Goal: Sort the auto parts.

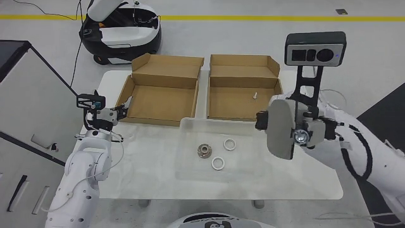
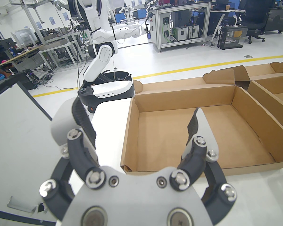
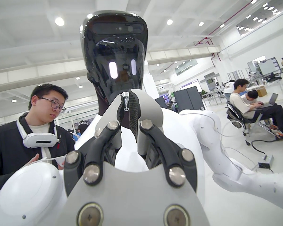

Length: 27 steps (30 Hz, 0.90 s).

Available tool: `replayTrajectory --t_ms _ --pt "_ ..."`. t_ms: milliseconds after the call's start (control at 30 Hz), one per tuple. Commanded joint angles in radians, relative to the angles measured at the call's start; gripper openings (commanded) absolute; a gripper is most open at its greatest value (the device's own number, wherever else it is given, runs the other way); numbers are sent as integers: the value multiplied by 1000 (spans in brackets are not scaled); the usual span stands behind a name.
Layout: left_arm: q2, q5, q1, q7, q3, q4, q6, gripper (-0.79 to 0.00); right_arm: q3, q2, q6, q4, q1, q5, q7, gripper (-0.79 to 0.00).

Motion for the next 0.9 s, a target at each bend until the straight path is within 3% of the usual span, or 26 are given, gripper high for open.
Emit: replayTrajectory --t_ms 0,267,533,733,867 --pt "0 0 0 0 0 0 0 0 27 -11 6 -7 -22 31 6 -785" --pt "0 0 0 0 0 0 0 0 123 -55 81 15 -105 64 81 -785" --pt "0 0 0 0 0 0 0 0 173 -77 169 76 -156 -37 149 -785" --pt "0 0 0 0 0 0 0 0 206 -84 244 66 -183 -164 116 -785" --pt "0 0 0 0 0 0 0 0 220 -95 237 44 -209 -165 100 -785"
